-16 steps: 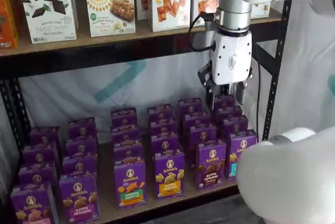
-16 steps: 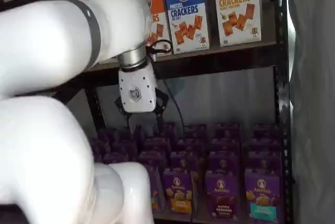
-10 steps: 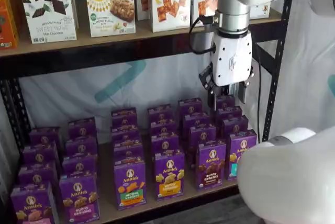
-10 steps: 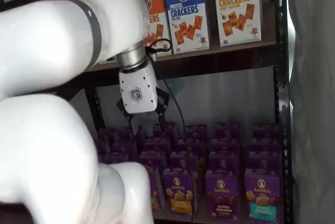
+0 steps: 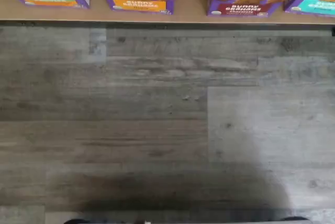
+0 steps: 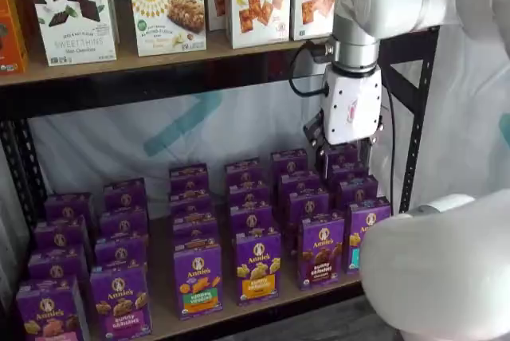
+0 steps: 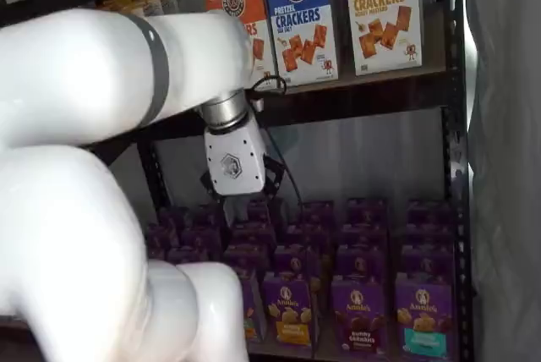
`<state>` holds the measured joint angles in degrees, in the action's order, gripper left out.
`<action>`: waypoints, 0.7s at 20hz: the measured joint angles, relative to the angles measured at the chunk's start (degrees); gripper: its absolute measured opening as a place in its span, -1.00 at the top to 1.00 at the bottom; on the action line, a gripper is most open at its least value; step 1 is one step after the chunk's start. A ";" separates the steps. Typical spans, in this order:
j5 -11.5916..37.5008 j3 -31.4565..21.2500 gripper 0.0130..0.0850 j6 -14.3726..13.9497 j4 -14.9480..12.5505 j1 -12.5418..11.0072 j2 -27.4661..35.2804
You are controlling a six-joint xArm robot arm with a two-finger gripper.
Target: Pick up the purple box with a brown patch in the center, on the bottom shelf, the fifth box from the left
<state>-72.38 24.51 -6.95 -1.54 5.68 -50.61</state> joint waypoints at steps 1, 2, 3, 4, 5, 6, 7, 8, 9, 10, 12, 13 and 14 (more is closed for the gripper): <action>1.13 -0.60 -1.00 0.15 -0.11 -0.21 0.55; 2.60 -1.36 -1.00 0.48 -0.10 -0.57 1.39; 3.73 -1.91 -1.00 1.04 0.32 -1.02 2.06; 5.54 -2.75 -1.00 1.62 0.55 -1.56 3.21; 7.05 -3.41 -1.00 2.12 0.76 -1.98 4.06; 8.57 -4.01 -1.00 2.59 0.94 -2.42 5.05; 9.98 -4.49 -1.00 3.00 1.01 -2.81 6.11; 11.43 -4.94 -1.00 3.29 0.95 -3.14 7.27; 13.09 -5.42 -1.00 3.52 0.77 -3.48 8.51; 14.77 -5.89 -1.00 3.49 0.30 -3.70 9.59; 18.31 -6.78 -1.00 3.55 -0.44 -4.27 11.81; 20.18 -7.10 -1.00 3.61 -0.86 -4.61 13.15; 22.49 -7.46 -1.00 4.09 -0.89 -5.18 14.86</action>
<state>-49.89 17.05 -2.86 -2.43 0.50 -35.75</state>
